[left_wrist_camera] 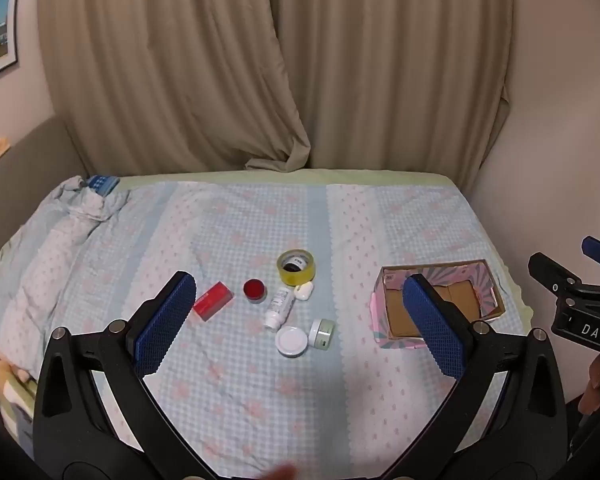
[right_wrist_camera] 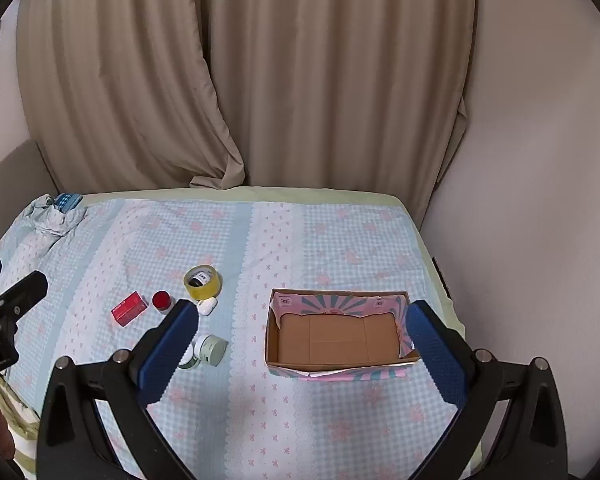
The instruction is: Organize rigid objects
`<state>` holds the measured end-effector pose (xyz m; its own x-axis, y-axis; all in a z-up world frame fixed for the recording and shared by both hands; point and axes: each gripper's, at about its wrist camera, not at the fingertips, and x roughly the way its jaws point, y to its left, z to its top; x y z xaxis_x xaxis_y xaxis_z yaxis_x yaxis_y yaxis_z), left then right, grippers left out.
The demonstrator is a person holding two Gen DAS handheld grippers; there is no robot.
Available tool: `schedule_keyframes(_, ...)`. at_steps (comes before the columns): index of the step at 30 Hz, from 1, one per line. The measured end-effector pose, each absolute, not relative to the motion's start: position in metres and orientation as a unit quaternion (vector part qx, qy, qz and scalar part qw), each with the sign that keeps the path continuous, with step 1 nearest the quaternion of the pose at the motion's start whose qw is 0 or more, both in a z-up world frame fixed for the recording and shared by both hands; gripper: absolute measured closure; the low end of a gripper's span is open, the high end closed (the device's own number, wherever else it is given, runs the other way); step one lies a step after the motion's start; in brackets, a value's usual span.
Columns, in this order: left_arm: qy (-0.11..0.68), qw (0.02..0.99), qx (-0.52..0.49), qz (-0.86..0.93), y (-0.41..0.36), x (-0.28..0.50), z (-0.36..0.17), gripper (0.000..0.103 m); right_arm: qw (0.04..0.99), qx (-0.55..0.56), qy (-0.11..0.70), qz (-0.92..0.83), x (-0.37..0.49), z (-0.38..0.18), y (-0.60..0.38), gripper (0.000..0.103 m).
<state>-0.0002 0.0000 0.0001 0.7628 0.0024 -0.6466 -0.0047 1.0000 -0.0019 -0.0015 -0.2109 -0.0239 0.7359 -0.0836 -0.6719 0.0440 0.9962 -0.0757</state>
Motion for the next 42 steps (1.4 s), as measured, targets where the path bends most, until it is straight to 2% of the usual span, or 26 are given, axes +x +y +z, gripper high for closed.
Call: schedule_keyframes(42,0.337,0.942,-0.005,-0.013,-0.001,-0.010,0.005,0.001,0.931,-0.028,0.363,-0.027,-0.009,-0.015,-0.203,0.000)
